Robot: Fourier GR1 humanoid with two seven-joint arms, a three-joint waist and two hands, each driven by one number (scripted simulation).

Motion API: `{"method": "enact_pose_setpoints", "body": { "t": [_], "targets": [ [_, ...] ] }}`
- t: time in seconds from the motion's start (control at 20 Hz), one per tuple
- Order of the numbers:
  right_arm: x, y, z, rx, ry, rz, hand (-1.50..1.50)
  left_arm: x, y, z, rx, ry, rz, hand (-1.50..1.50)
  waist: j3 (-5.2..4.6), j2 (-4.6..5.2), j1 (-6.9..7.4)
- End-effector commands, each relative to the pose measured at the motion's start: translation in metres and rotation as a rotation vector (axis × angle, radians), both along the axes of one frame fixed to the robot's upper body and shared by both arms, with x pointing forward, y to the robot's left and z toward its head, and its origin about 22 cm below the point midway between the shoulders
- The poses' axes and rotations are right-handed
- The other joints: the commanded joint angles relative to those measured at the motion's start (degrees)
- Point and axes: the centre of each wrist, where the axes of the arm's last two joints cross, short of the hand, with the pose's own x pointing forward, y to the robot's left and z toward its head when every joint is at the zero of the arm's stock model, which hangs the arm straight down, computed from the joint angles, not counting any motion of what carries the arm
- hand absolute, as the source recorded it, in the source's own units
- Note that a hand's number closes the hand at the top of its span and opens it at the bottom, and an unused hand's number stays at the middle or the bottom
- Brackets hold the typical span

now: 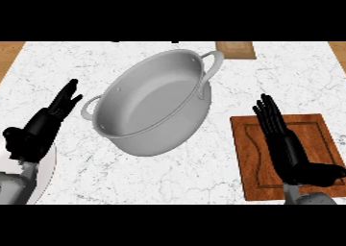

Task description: Pick the bell pepper from the cutting board and place it in the pot

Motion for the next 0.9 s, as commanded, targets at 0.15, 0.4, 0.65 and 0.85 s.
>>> {"method": "enact_pose_setpoints", "body": {
  "t": [0.15, 0.4, 0.65, 0.85],
  "targets": [
    [0.009, 0.01, 0.023, -0.18, 0.026, 0.589, -1.5, 0.003, -0.017, -0.004, -0.154, 0.038, 0.073, 0.0, 0.88, -1.35, 2.2],
    [0.041, -0.044, 0.082, -0.663, -0.404, 0.491, -1.5, -0.002, -0.043, -0.02, -0.291, 0.125, 0.129, 0.0, 1.14, -1.92, -0.01],
    [0.029, -0.103, 0.096, -0.63, -0.666, 0.655, -1.5, -0.01, -0.039, -0.011, -0.31, 0.127, 0.174, 0.0, 1.21, -1.92, -0.89],
    [0.032, -0.153, 0.129, -0.862, -0.698, 0.635, -1.5, -0.003, -0.042, -0.001, -0.31, 0.129, 0.175, 0.0, 0.97, -1.66, -1.06]
  ]
}}
